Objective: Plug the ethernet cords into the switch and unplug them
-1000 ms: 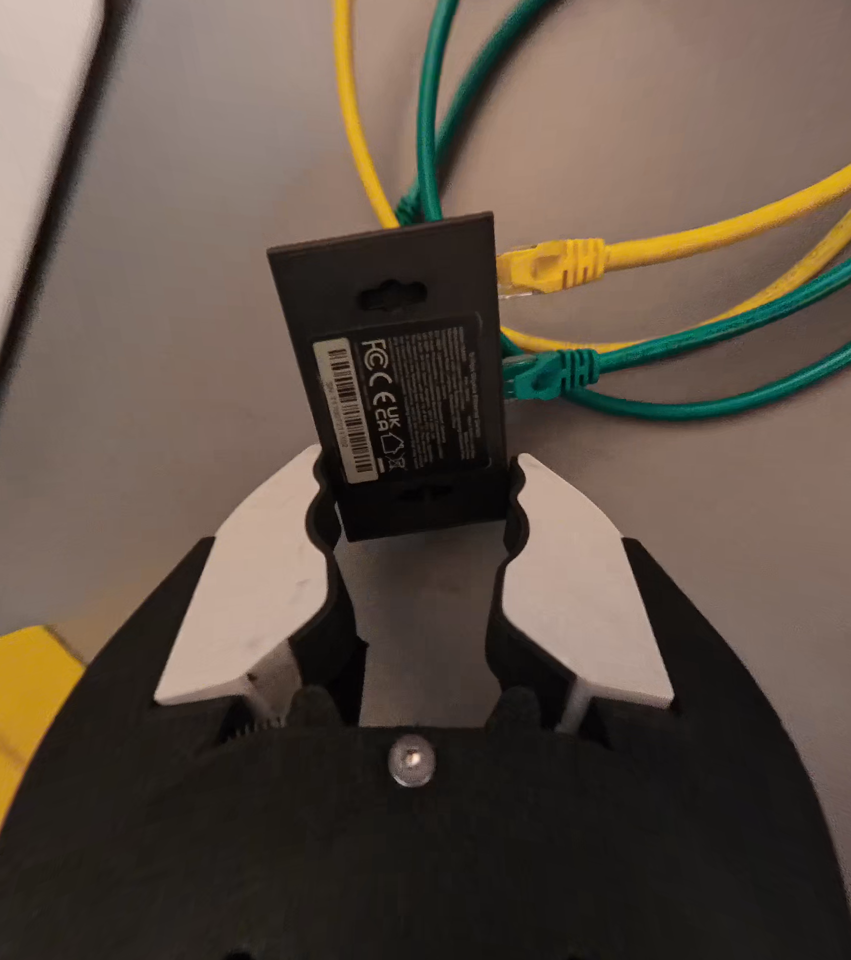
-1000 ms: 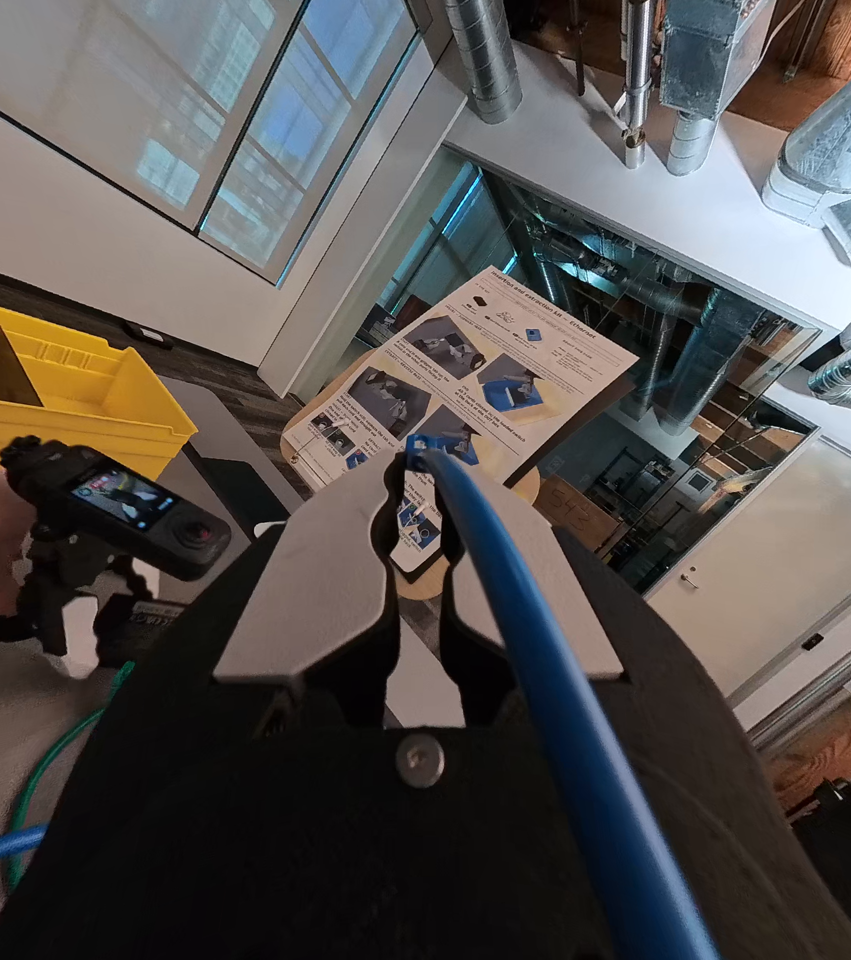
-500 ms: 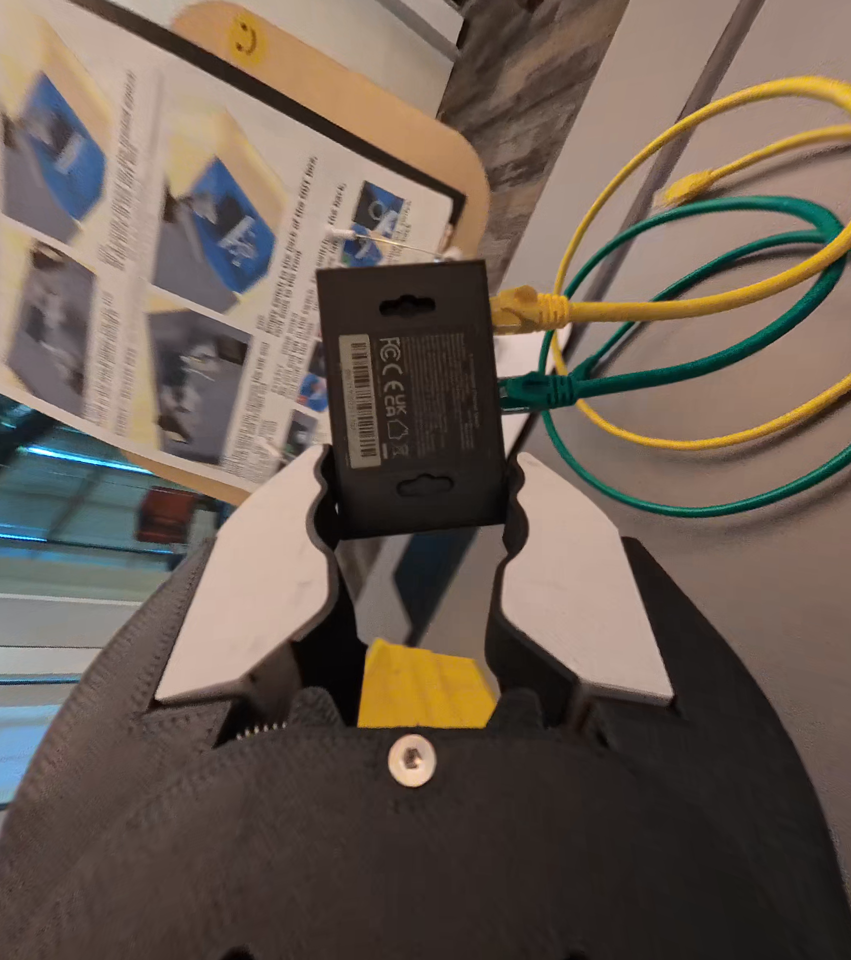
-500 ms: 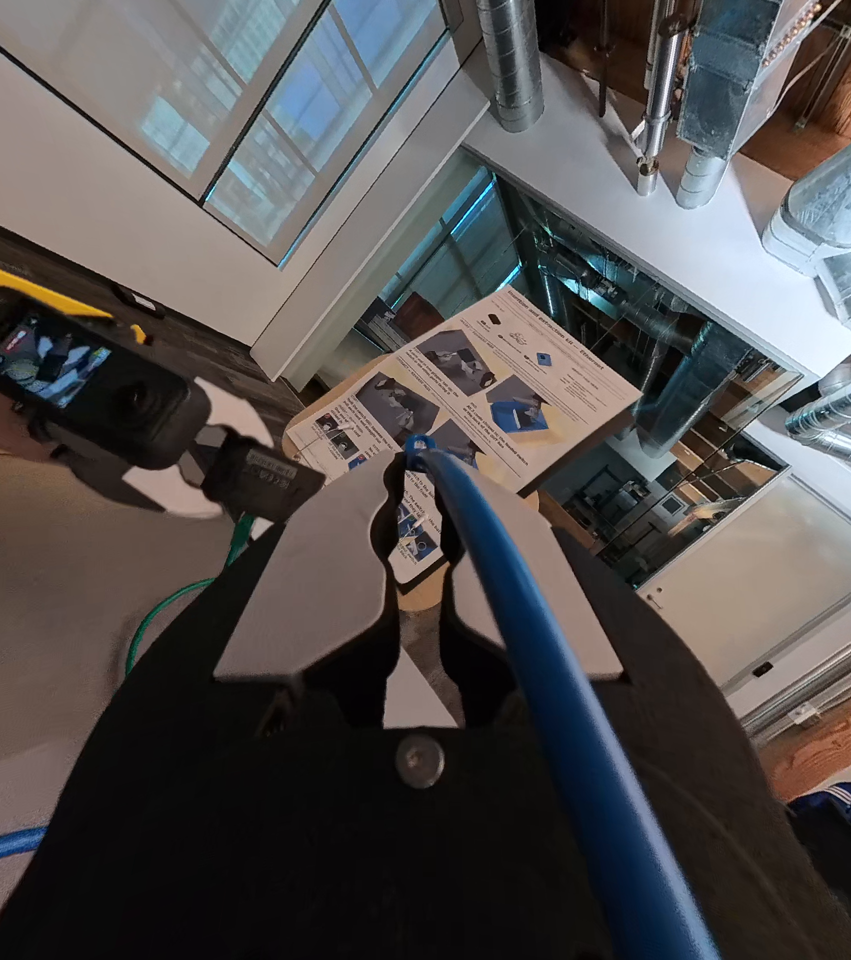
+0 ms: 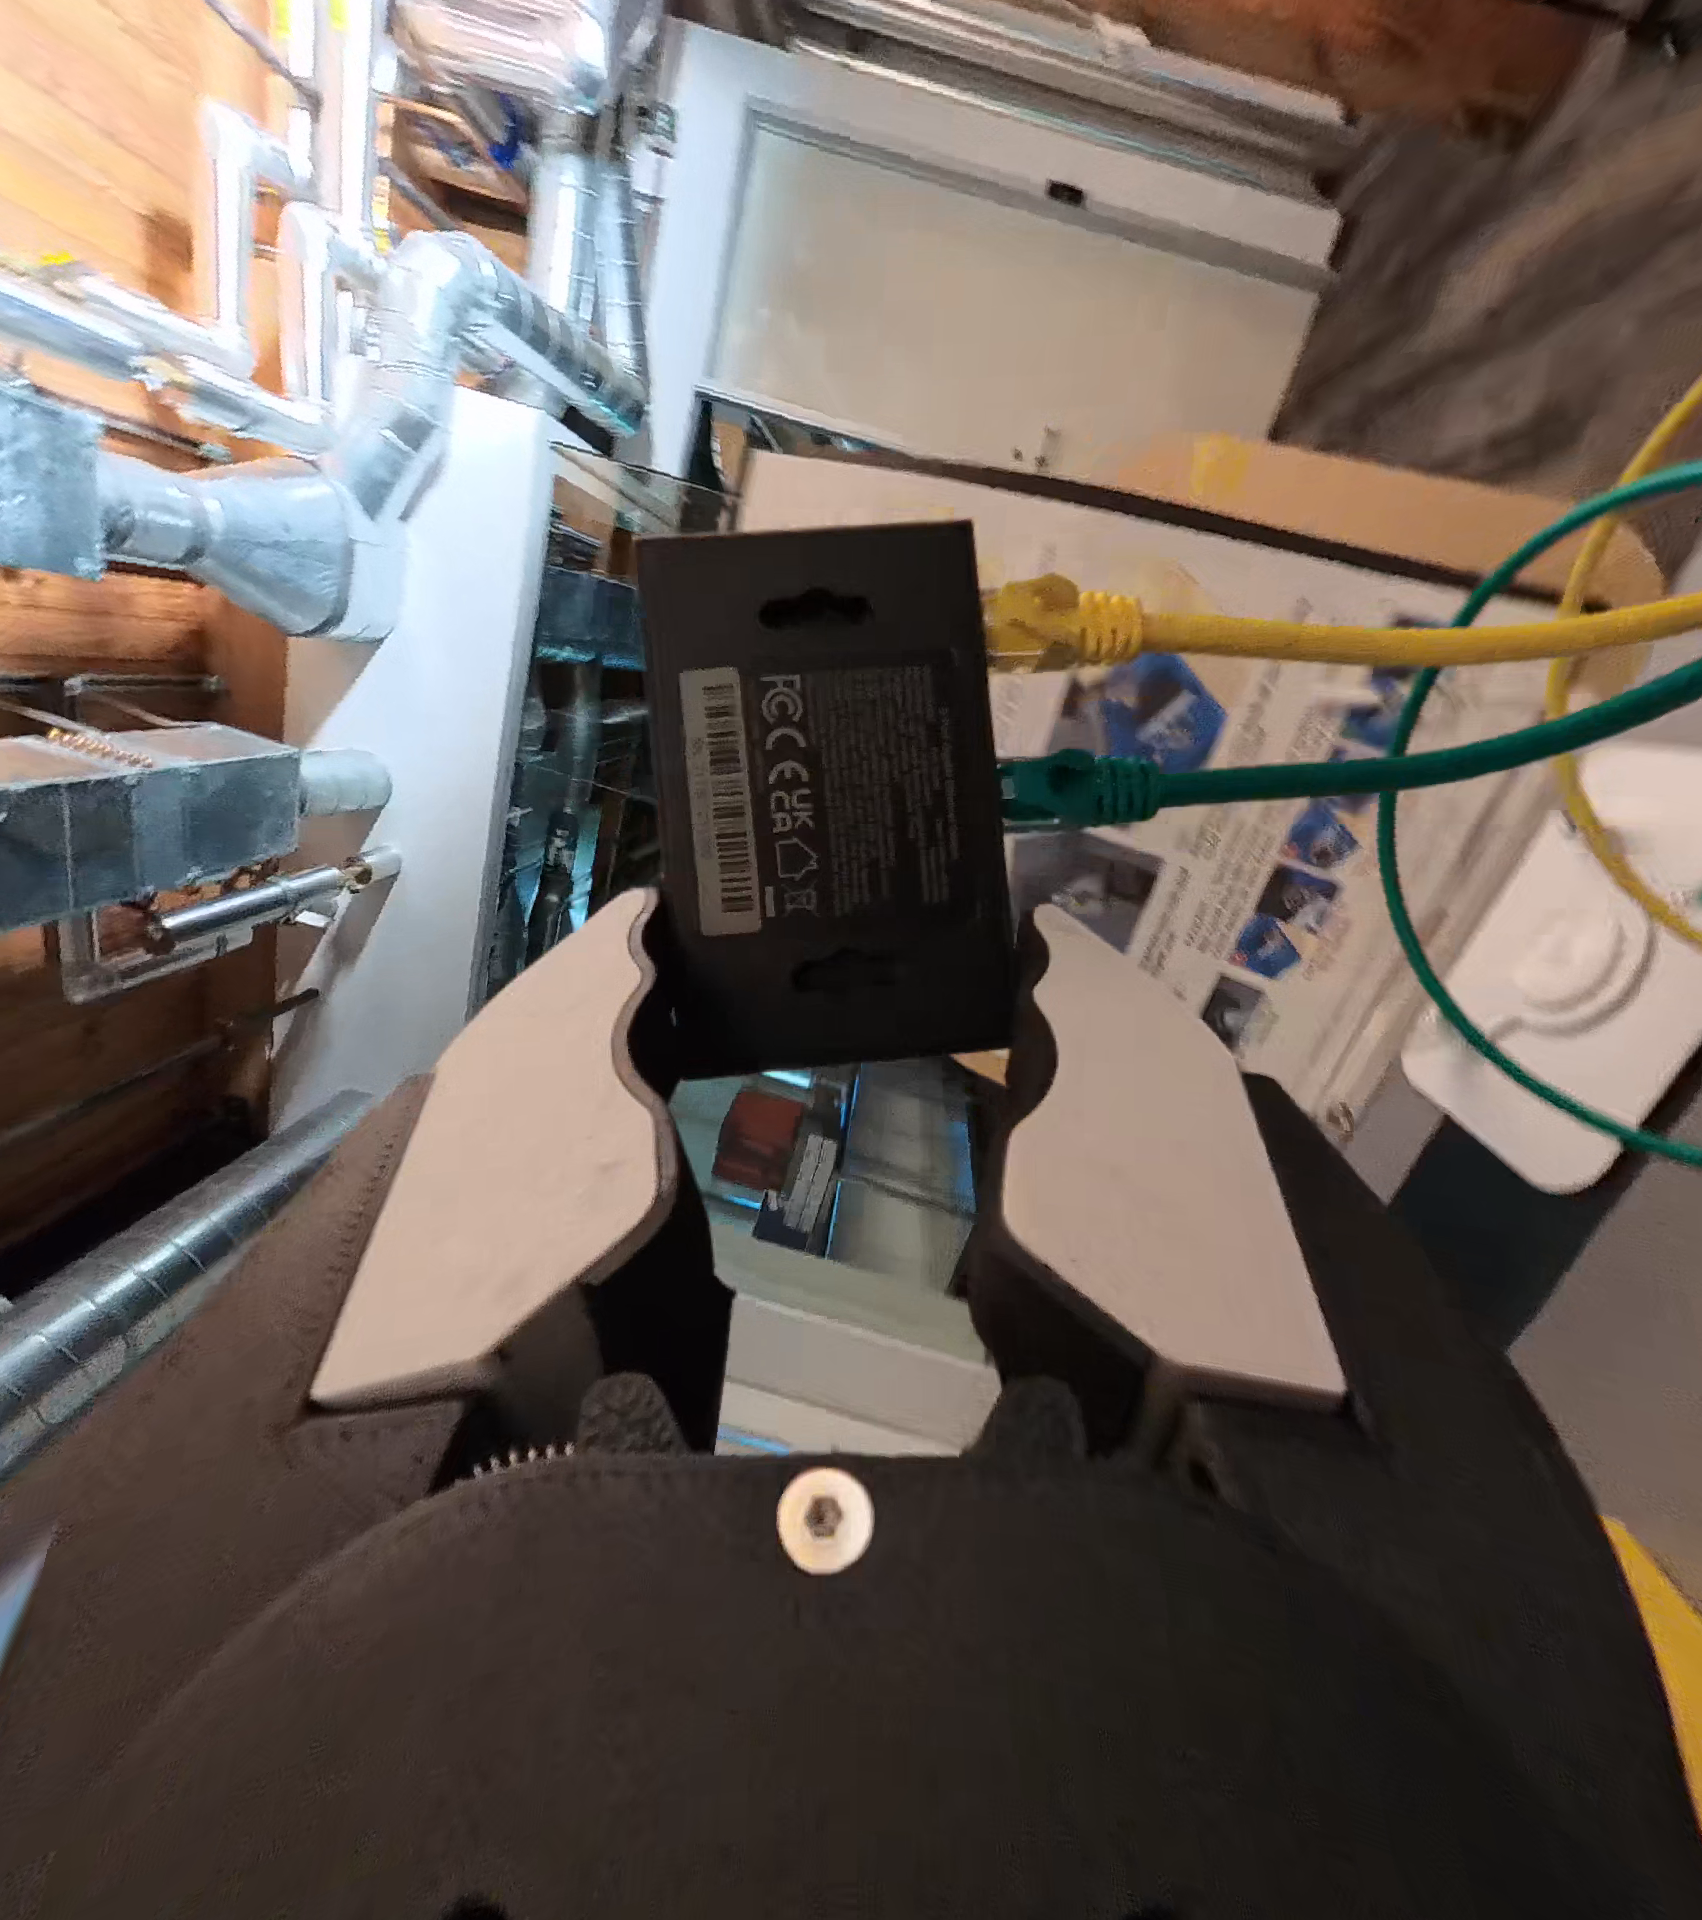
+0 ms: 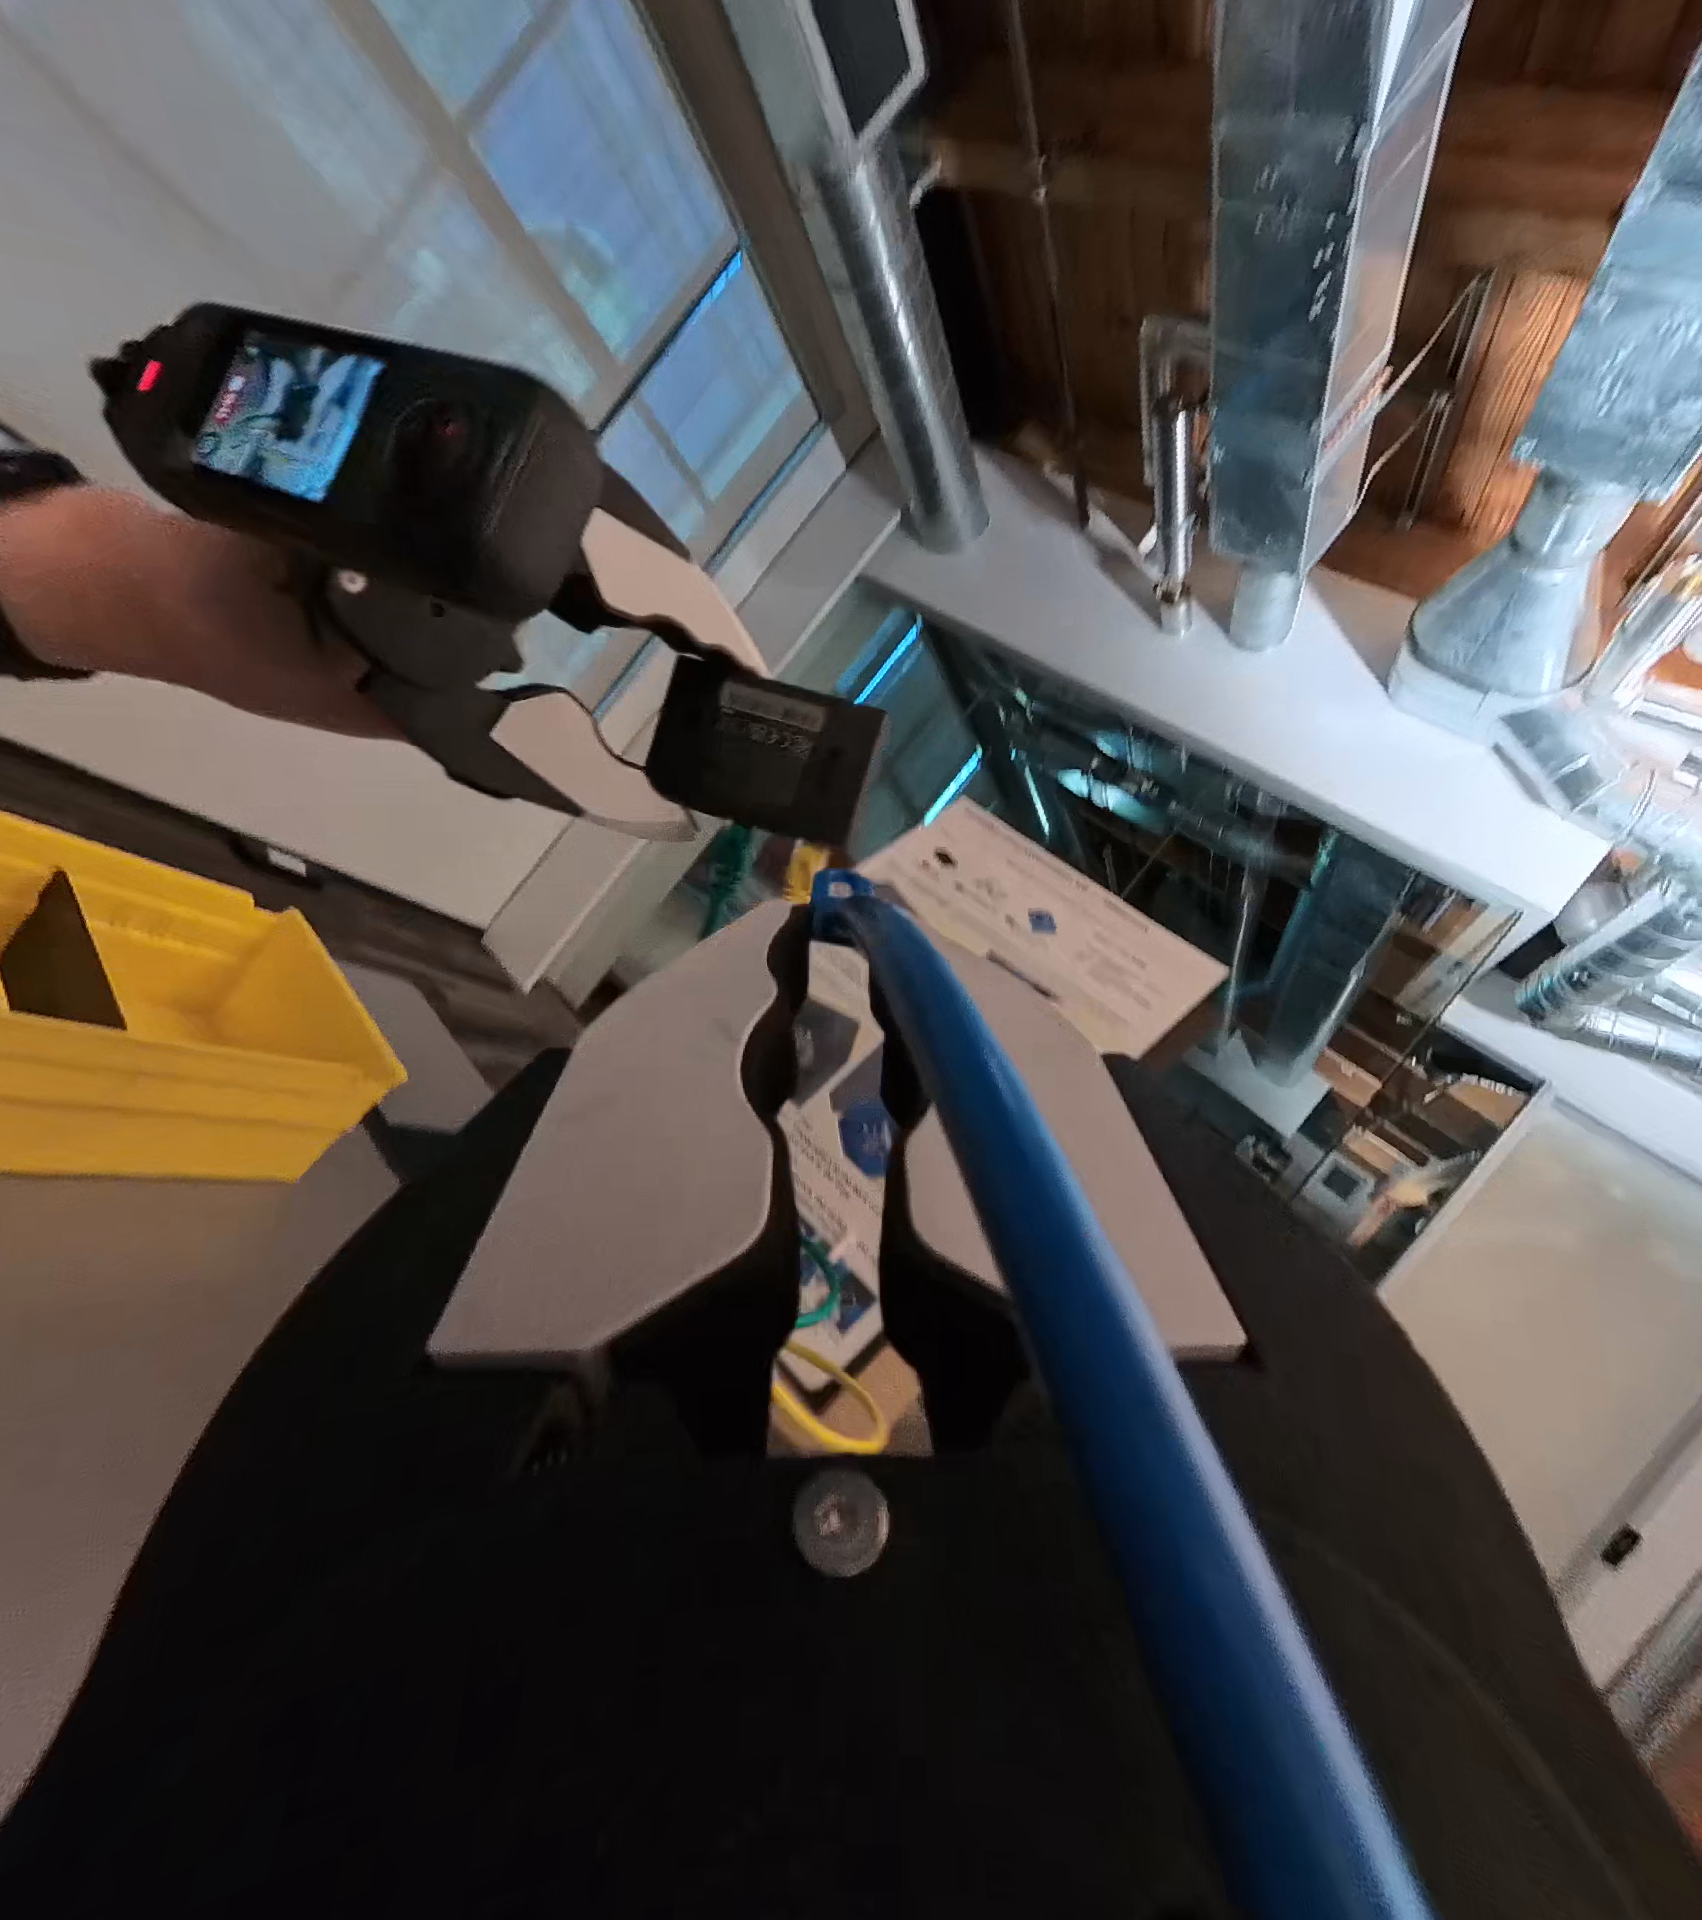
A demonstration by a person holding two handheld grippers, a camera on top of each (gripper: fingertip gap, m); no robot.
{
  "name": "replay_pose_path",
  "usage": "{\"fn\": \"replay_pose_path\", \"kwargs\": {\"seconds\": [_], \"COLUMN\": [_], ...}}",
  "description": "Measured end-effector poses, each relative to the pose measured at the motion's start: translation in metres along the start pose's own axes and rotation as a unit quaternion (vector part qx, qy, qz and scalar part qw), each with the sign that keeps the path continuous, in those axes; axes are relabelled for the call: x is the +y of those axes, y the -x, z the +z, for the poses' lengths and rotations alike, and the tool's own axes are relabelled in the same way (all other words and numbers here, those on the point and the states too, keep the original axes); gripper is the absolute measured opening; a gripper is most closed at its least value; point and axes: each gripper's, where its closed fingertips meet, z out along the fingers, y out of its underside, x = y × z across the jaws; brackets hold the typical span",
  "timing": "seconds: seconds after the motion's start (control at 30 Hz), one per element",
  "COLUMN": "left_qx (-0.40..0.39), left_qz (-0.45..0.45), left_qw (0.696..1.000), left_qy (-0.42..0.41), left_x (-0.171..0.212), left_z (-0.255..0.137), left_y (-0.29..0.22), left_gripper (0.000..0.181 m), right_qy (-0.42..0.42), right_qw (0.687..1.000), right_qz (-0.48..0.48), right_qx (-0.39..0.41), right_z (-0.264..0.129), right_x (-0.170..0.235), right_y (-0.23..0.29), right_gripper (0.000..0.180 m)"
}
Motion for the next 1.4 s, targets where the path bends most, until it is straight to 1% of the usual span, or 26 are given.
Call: {"fn": "replay_pose_path", "kwargs": {"seconds": [0.17, 0.3, 0.4, 0.53, 0.73, 0.83, 0.93, 1.03, 1.13, 1.23, 1.3, 1.4], "left_qx": [-0.043, -0.07, -0.081, -0.079, -0.065, -0.048, -0.031, -0.024, -0.019, -0.011, -0.004, 0.012], "left_qz": [-0.09, -0.093, -0.077, -0.06, -0.034, -0.045, -0.063, -0.08, -0.115, -0.163, -0.199, -0.262], "left_qw": [0.993, 0.987, 0.985, 0.984, 0.982, 0.979, 0.974, 0.97, 0.962, 0.952, 0.944, 0.928], "left_qy": [-0.069, -0.111, -0.129, -0.151, -0.177, -0.195, -0.214, -0.228, -0.246, -0.26, -0.262, -0.265], "left_x": [-0.027, -0.053, -0.072, -0.094, -0.121, -0.131, -0.141, -0.148, -0.152, -0.153, -0.15, -0.138], "left_z": [-0.026, -0.047, -0.058, -0.07, -0.087, -0.096, -0.105, -0.113, -0.121, -0.128, -0.129, -0.127], "left_y": [0.045, 0.061, 0.067, 0.068, 0.054, 0.042, 0.031, 0.024, 0.021, 0.018, 0.017, 0.014], "left_gripper": [0.06, 0.06, 0.061, 0.061, 0.061, 0.061, 0.061, 0.061, 0.06, 0.06, 0.06, 0.06], "right_qy": [-0.082, -0.142, -0.162, -0.141, -0.061, -0.041, -0.041, -0.042, -0.073, -0.106, -0.118, -0.115], "right_qw": [0.995, 0.986, 0.983, 0.988, 0.994, 0.993, 0.991, 0.987, 0.979, 0.97, 0.966, 0.967], "right_qz": [-0.042, -0.076, -0.062, -0.027, -0.011, 0.006, 0.021, 0.023, 0.022, 0.002, -0.016, -0.048], "right_qx": [0.032, 0.046, 0.053, 0.054, 0.092, 0.113, 0.128, 0.156, 0.19, 0.221, 0.231, 0.222], "right_z": [0.001, 0.0, 0.003, 0.017, 0.037, 0.037, 0.035, 0.029, 0.017, 0.003, -0.003, -0.005], "right_x": [-0.04, -0.064, -0.066, -0.05, -0.006, 0.007, 0.012, 0.012, 0.001, -0.016, -0.025, -0.036], "right_y": [0.023, 0.047, 0.057, 0.066, 0.063, 0.052, 0.043, 0.031, 0.017, 0.009, 0.006, 0.007], "right_gripper": [0.011, 0.011, 0.011, 0.011, 0.011, 0.011, 0.011, 0.011, 0.011, 0.011, 0.011, 0.011]}}
